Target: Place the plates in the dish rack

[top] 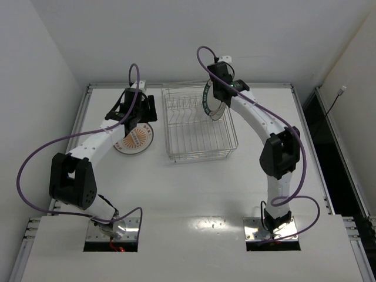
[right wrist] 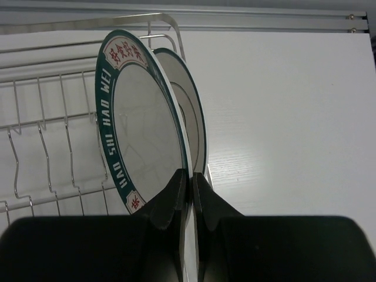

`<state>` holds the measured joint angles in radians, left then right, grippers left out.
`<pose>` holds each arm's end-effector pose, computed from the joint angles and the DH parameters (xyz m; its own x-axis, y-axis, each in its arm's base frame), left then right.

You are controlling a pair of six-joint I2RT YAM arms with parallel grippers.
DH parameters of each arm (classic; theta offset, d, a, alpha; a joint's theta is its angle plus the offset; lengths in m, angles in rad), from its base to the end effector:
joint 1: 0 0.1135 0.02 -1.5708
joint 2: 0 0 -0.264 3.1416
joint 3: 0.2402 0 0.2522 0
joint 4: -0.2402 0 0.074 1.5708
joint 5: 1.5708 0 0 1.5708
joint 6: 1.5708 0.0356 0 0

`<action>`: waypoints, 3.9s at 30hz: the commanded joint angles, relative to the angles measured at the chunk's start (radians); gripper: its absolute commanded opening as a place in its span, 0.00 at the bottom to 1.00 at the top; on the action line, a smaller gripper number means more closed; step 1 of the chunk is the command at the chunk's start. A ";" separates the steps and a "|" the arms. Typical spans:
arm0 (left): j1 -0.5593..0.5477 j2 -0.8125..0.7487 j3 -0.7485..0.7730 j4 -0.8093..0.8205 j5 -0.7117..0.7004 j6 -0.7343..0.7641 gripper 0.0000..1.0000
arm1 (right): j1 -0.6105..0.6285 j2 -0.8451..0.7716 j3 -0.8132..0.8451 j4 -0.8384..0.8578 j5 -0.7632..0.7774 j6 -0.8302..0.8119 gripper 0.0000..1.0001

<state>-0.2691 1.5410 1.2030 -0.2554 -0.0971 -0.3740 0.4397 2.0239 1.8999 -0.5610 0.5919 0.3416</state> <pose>0.3420 -0.0908 0.2916 -0.5702 -0.2199 -0.7915 -0.0227 0.9674 -0.2524 0.4304 0.1805 0.3146 -0.5268 0.0594 -0.8479 0.2273 0.9711 -0.0732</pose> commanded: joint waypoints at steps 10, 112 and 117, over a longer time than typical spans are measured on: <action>-0.002 -0.001 0.030 0.018 0.008 0.006 0.56 | -0.021 -0.116 0.054 0.035 0.094 -0.030 0.00; -0.041 0.300 0.366 -0.446 -0.380 -0.022 0.00 | 0.017 -0.692 -0.384 -0.040 -0.261 0.059 0.85; -0.041 0.237 0.440 -0.479 -0.360 -0.066 0.00 | 0.017 -0.712 -0.403 -0.050 -0.279 0.068 0.85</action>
<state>-0.3191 1.8439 1.5726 -0.7124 -0.4519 -0.3946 0.4606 1.3491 1.4963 -0.6189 0.3290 0.3950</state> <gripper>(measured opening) 0.031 0.844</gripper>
